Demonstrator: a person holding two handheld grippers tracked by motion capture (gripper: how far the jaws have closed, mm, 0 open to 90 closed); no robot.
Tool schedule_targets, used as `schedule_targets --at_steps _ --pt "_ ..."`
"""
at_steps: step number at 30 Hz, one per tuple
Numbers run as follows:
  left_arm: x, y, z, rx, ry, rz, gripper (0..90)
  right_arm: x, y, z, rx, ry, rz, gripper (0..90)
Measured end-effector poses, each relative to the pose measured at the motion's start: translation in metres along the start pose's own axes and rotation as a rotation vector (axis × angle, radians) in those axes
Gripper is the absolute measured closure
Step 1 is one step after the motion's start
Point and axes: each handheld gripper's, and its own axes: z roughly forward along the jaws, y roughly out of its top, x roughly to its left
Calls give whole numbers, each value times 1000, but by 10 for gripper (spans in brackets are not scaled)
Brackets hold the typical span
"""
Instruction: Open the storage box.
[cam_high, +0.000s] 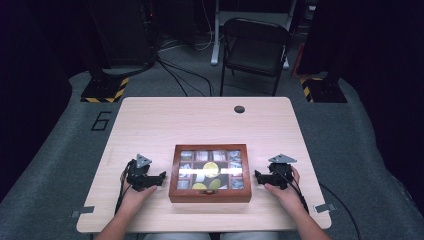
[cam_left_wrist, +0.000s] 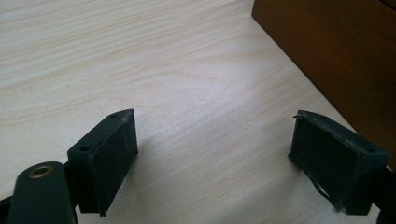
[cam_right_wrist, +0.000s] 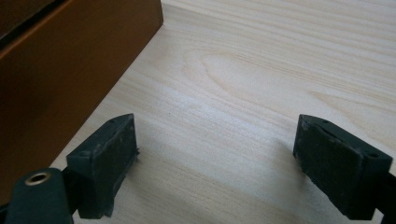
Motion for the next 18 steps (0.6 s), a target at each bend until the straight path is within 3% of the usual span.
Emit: schedule_targets --at_steps 18 --pt "-3 0 0 12 -5 2 109 0 0 -1 1 -4 4 135"
